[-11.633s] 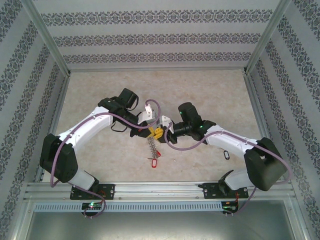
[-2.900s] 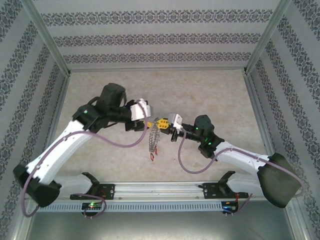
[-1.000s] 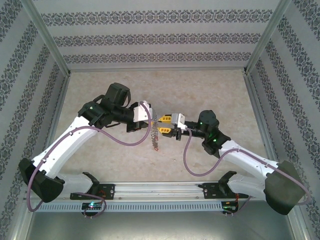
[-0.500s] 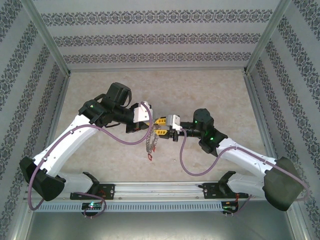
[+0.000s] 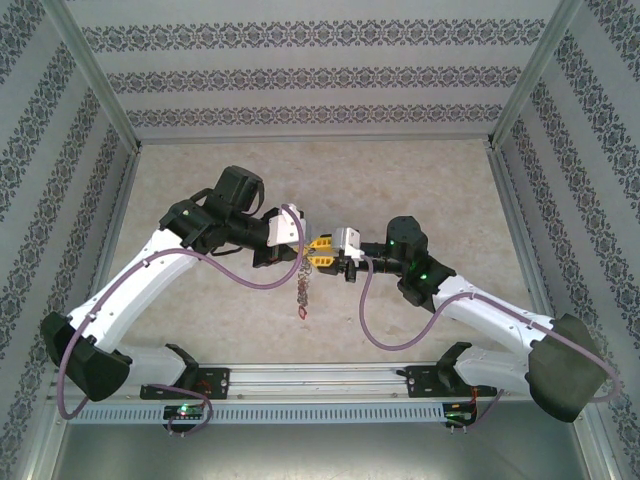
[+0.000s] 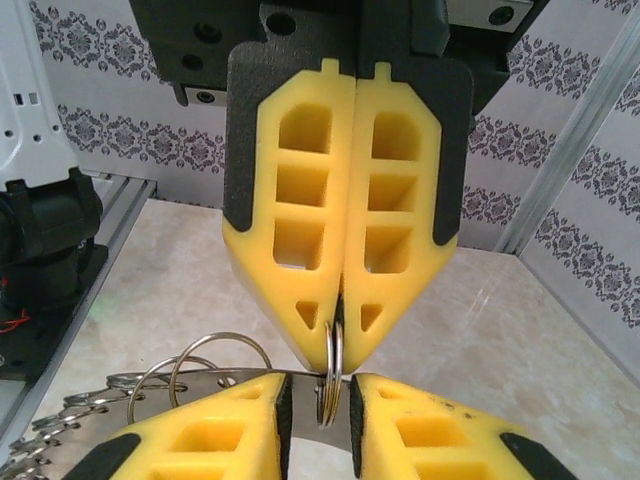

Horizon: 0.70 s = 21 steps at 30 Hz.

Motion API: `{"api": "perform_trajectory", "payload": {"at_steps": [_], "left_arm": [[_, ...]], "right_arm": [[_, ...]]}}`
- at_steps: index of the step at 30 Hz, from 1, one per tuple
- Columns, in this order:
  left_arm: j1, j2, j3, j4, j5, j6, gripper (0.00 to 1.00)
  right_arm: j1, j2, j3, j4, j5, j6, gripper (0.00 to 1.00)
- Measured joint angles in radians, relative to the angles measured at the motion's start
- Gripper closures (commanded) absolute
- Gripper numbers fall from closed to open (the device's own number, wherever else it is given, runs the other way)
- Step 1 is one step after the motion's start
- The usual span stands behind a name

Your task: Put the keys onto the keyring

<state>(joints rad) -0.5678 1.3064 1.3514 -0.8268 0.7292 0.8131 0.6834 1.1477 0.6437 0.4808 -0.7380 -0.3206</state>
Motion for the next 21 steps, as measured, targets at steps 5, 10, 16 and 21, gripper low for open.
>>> {"api": "perform_trajectory", "payload": {"at_steps": [5, 10, 16, 21], "left_arm": [[0.001, 0.002, -0.001, -0.002, 0.000, 0.007, 1.00], [0.001, -0.004, -0.017, 0.015, 0.002, 0.005, 0.79], [0.002, -0.134, -0.216, 0.163, 0.001, -0.045, 0.69], [0.005, -0.166, -0.249, 0.243, 0.030, -0.092, 0.75]], "right_arm": [[-0.001, 0.000, 0.006, -0.019, 0.003, 0.013, 1.00], [-0.008, 0.001, 0.011, -0.027, -0.005, 0.024, 1.00], [-0.034, 0.006, 0.009, -0.009, -0.054, 0.076, 1.00], [-0.047, 0.006, 0.009, 0.051, -0.100, 0.111, 1.00]]}}
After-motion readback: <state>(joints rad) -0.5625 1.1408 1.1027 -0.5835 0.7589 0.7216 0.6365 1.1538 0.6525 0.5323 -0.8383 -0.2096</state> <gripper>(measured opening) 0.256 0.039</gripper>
